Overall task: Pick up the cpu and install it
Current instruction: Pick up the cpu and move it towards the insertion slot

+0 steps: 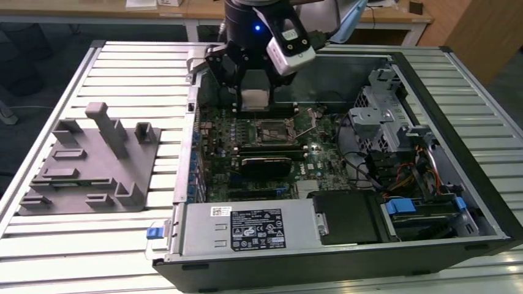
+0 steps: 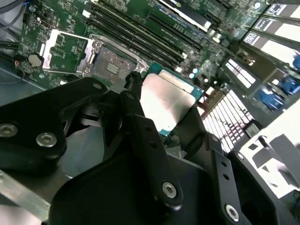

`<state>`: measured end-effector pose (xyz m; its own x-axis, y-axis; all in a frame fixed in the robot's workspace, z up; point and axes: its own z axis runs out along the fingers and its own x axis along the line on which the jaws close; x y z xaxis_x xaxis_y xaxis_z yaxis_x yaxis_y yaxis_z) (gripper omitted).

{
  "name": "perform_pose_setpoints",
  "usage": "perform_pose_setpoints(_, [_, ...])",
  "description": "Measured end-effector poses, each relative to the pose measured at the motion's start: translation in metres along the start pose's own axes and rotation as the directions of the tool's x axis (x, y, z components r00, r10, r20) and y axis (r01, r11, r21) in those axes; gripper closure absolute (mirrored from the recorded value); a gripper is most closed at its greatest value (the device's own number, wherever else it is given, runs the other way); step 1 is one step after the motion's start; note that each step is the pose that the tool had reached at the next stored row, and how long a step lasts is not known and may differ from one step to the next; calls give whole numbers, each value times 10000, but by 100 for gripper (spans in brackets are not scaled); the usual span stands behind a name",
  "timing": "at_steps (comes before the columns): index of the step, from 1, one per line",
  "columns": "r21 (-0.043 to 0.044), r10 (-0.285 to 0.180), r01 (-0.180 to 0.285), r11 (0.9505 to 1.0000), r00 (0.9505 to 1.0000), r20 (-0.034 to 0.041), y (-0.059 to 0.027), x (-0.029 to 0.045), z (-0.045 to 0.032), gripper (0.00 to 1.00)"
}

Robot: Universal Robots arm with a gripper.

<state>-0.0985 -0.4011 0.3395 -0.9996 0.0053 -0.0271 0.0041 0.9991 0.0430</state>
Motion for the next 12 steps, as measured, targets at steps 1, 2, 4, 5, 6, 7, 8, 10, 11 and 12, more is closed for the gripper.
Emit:
perform_pose_setpoints(1, [0, -6, 6, 10000, 10000, -1, 0, -12, 18, 45])
perform_pose_setpoints(2, [0, -18, 18, 10000, 10000, -2, 1, -24, 36, 45])
perform_pose_setpoints(4, [1, -47, 47, 10000, 10000, -4, 4, -52, 73, 45])
perform_pose_setpoints(5, [0, -59, 59, 10000, 10000, -5, 6, -65, 92, 45])
perform_pose_setpoints(6, [-2, -70, 70, 10000, 10000, -4, 9, -79, 111, 45])
perform_pose_setpoints(7, [-4, -79, 79, 10000, 10000, -4, 13, -93, 131, 45])
perform_pose_setpoints(8, [-7, -86, 86, 10000, 10000, -3, 17, -106, 150, 45])
perform_pose_setpoints(10, [-5, -99, 99, 10000, 10000, -5, 26, -128, 186, 45])
perform_pose_setpoints(11, [-4, -103, 103, 9999, 9999, -6, 33, -136, 205, 45])
perform_pose_setpoints(12, [-5, -106, 106, 9999, 9999, -6, 39, -143, 224, 45])
